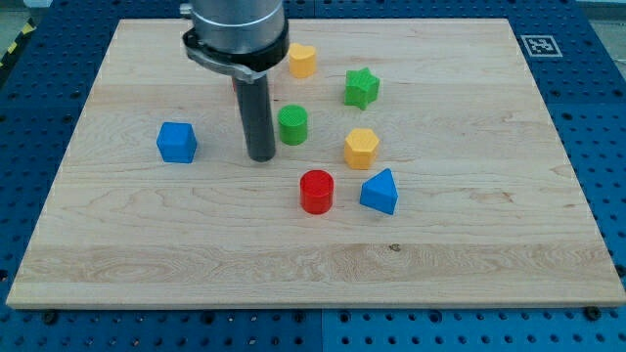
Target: Move the red circle diagonally to the yellow hexagon
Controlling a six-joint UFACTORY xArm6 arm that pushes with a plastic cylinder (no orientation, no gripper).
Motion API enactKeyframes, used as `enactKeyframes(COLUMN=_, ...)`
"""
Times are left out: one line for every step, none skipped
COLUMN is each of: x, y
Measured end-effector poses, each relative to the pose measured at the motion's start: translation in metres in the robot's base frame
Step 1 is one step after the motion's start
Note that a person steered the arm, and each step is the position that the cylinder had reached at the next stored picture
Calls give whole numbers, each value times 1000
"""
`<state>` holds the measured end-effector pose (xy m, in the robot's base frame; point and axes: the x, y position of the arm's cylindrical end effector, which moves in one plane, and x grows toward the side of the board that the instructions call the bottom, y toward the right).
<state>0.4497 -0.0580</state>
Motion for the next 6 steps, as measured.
enactKeyframes(x=0, y=20)
enactKeyframes(x=0, y=29)
enactKeyframes(x=1, y=29)
enactKeyframes(x=10, y=34)
enactKeyframes(x=27, y=46)
enactKeyframes(x=27, y=59)
